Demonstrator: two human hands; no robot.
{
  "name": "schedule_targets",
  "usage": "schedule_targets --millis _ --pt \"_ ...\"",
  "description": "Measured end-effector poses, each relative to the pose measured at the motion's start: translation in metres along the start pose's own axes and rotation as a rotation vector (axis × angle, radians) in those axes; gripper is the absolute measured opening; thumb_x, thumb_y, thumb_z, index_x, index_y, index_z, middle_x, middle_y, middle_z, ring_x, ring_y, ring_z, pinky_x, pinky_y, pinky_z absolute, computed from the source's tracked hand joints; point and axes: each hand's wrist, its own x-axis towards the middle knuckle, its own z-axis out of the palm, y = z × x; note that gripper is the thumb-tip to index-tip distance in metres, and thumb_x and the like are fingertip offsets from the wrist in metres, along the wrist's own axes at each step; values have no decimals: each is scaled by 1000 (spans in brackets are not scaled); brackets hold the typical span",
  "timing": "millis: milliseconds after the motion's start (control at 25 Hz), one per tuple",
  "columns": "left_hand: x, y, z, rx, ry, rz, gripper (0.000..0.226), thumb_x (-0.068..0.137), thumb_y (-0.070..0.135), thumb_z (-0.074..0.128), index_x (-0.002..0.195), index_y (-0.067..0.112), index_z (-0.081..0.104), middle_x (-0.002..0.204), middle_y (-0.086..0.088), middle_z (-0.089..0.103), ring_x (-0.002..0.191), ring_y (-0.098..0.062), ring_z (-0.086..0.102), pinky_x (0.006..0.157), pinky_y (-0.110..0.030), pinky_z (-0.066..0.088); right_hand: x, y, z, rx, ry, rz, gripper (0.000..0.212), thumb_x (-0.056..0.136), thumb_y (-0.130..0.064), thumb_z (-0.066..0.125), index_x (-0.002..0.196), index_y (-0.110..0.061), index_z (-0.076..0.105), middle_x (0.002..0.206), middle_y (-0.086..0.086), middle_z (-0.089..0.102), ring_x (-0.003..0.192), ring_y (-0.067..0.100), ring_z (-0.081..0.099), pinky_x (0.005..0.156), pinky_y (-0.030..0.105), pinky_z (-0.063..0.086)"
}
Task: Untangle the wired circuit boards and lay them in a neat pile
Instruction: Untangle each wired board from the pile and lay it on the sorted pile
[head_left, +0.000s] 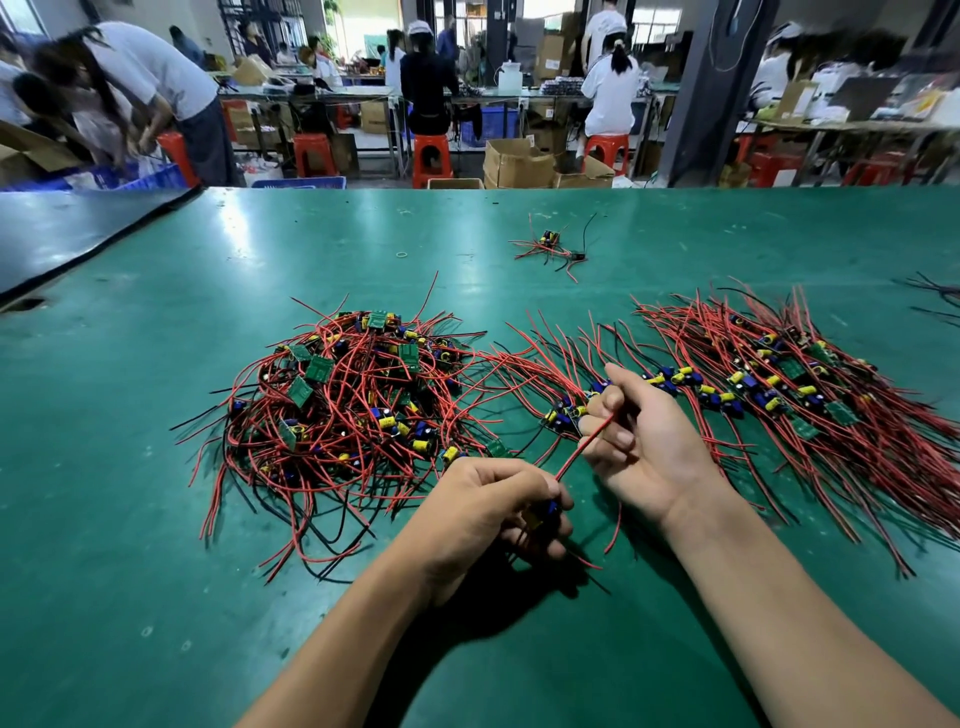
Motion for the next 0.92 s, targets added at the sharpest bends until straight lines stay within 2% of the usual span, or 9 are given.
schedule_targets --millis 120,240,320,400,560,640,720,840,920 --pt "1 4 -3 -45 103 32 24 88 6 59 69 8 73 68 -12 68 53 -20 64 48 -24 51 -4 2 2 -4 -20 -21 44 96 -45 55 65 -14 51 57 -4 39 34 5 27 31 17 20" --pt "3 10 -6 -93 288 140 24 94 18 57 81 11 76 87 -12 76 74 -23 72 66 -32 58 -12 14 6 -450 -80 -226 54 72 -63 71 90 -14 54 69 -5 54 43 7 35 38 20 29" --pt "4 12 -6 -138 363 190 26 97 26 55 96 10 75 99 -13 76 93 -26 72 84 -41 57 -16 29 8 -738 -202 -336 51 70 -55 82 94 -17 57 77 -6 67 51 8 49 45 19 41" --pt "3 13 -4 -213 337 183 33 98 33 50 108 11 73 105 -13 74 101 -28 70 90 -42 56 -19 42 9 -936 -229 -499 37 75 -37 85 96 -21 61 82 -10 72 65 6 63 59 17 50" --pt "3 14 2 -165 313 178 40 101 39 42 114 16 71 107 -5 75 101 -19 71 85 -30 58 -15 38 5 -958 -82 -732 9 87 -17 75 92 -21 69 83 -7 74 76 11 71 74 29 57" --pt "5 13 4 -129 328 153 41 102 38 39 105 18 75 103 -2 76 101 -14 70 88 -31 56 -13 31 3 -963 -135 -687 5 88 -16 74 92 -20 73 86 -5 76 82 12 72 82 35 57" --pt "5 14 4 -110 314 118 47 104 38 36 91 26 80 95 3 77 92 -6 72 76 -20 56 -13 30 2 -1018 -188 -641 10 85 -17 77 94 -22 75 93 -4 76 89 13 72 89 40 56" --pt "1 12 2 -137 224 156 44 102 44 35 104 27 75 109 3 75 103 -9 69 83 -22 57 -13 35 2 -1094 -188 -657 19 82 -17 80 98 -26 74 98 -8 74 91 9 71 87 35 57" --pt "1 7 0 -101 246 189 36 102 38 40 113 21 71 107 0 75 100 -14 70 86 -28 58 -11 33 2 -1027 -168 -635 16 83 -15 78 97 -25 75 93 -8 76 87 9 72 82 29 57"
